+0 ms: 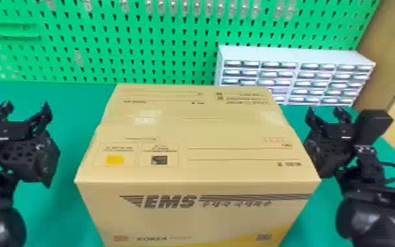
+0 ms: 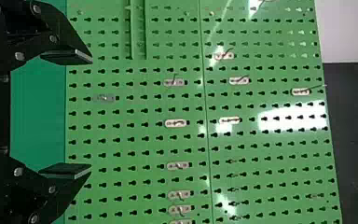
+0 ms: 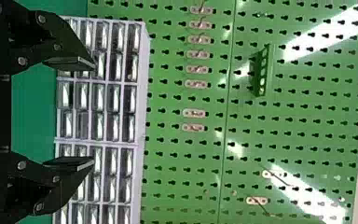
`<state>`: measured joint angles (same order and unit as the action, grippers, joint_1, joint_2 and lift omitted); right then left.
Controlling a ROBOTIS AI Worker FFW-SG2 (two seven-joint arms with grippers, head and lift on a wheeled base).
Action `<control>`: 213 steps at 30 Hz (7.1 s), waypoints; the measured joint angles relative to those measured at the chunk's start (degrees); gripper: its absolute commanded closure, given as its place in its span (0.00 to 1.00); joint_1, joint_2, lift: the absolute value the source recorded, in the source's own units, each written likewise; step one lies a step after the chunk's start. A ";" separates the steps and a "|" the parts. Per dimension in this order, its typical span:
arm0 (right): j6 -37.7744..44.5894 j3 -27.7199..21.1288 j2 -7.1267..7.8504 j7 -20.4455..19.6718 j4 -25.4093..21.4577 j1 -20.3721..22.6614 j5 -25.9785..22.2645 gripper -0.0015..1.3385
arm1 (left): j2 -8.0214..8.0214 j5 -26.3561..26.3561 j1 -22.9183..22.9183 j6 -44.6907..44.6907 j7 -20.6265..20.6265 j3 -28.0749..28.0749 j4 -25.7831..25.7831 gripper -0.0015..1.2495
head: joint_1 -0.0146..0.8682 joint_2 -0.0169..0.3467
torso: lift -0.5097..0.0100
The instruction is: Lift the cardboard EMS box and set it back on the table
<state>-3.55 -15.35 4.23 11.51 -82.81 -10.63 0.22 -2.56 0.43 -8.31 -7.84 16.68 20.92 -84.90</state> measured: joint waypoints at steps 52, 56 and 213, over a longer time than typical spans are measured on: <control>1.44 8.96 -4.22 -0.10 1.15 -1.92 4.48 0.40 | 0.00 3.62 -1.74 2.48 -3.85 -12.64 0.44 0.35 | 0.78 0.01 | 0.81; 1.59 9.37 -4.22 -0.09 1.16 -1.92 4.44 0.40 | 0.00 3.53 -1.66 2.48 -3.89 -12.23 0.44 0.35 | 0.78 0.01 | 0.81; 11.15 7.01 1.56 0.00 -2.72 -1.38 2.29 0.40 | -0.69 -1.40 0.01 3.33 -2.50 -3.53 0.66 0.35 | 0.78 0.01 | 0.81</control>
<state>7.60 -8.34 5.79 11.51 -85.53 -12.01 2.51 -3.25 -0.98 -8.30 -4.51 14.17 17.39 -84.23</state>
